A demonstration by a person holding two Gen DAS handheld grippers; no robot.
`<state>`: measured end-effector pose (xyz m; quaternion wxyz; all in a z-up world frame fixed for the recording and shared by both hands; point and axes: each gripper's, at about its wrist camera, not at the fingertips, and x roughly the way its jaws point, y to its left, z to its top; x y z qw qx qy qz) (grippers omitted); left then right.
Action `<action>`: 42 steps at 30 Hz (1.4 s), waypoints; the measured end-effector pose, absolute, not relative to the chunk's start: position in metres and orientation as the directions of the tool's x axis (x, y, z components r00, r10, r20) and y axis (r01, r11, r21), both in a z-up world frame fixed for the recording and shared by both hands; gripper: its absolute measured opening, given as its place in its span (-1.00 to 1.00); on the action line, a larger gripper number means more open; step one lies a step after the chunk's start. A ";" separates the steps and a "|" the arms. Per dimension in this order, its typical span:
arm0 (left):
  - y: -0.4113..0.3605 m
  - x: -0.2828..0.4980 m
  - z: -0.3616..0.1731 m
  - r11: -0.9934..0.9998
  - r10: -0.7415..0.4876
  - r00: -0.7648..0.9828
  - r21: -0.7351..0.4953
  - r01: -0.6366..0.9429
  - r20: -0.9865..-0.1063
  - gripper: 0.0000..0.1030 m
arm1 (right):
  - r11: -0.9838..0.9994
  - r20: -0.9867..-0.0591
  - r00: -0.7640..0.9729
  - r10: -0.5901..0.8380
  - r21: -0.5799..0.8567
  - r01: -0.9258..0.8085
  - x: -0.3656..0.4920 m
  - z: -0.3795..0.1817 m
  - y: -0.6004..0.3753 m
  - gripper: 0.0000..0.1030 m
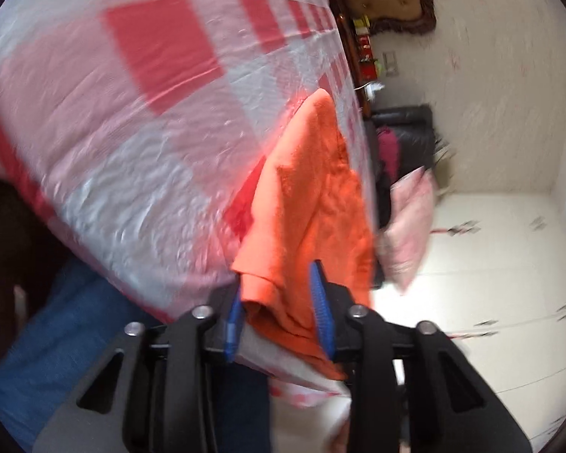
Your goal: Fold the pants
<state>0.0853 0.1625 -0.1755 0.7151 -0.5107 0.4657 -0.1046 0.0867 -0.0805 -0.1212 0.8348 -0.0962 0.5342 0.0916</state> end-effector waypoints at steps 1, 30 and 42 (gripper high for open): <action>0.158 0.087 -0.172 0.521 -0.593 0.535 -0.793 -0.316 -0.602 -0.80 | 0.965 -0.907 0.417 0.057 -0.057 -0.256 0.090 -0.116 -0.079 0.25; 0.030 0.055 -0.049 0.991 -0.067 0.794 0.050 0.122 -0.604 -0.88 | 0.857 -0.993 0.062 0.096 0.050 -0.513 0.247 -0.114 0.103 -0.73; -0.107 0.032 0.036 0.880 -0.353 0.851 0.170 0.443 -0.389 -0.88 | 0.864 -0.815 0.294 0.500 0.445 -0.235 0.248 0.038 -0.157 -0.83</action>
